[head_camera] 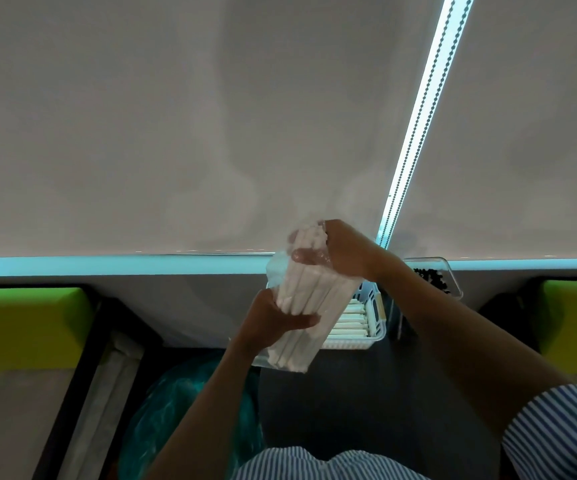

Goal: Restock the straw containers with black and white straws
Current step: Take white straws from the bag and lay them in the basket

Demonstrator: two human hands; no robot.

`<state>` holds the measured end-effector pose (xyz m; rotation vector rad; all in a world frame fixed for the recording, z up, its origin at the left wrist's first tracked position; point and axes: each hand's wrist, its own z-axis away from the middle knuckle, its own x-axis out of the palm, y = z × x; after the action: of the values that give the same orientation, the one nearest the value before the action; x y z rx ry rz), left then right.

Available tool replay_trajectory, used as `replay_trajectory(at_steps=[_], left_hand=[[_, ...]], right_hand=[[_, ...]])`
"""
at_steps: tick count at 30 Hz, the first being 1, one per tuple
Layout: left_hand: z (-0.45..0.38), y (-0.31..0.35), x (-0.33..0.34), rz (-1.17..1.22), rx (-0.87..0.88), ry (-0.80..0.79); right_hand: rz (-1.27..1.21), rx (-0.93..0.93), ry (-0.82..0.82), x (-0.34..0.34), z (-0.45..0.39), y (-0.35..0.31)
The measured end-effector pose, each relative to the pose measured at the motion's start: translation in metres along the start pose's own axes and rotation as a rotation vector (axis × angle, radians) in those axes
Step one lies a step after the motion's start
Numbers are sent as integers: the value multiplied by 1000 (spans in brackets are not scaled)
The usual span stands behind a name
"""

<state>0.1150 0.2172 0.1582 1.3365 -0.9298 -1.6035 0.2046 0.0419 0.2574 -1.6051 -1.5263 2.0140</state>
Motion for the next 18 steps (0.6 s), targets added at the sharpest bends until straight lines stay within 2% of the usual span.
replay_trajectory(at_steps=[6, 11, 13, 18], left_hand=[[1, -7, -1, 8, -29, -28], [2, -9, 0, 32, -30, -21], [1, -10, 0, 44, -27, -26], [-1, -8, 2, 46, -2, -53]], right_hand=[[-245, -48, 46, 9, 3, 2], [-591, -168, 69, 8, 4, -4], [-713, -152, 111, 7, 4, -6], [-766, -100, 187, 8, 2, -5]])
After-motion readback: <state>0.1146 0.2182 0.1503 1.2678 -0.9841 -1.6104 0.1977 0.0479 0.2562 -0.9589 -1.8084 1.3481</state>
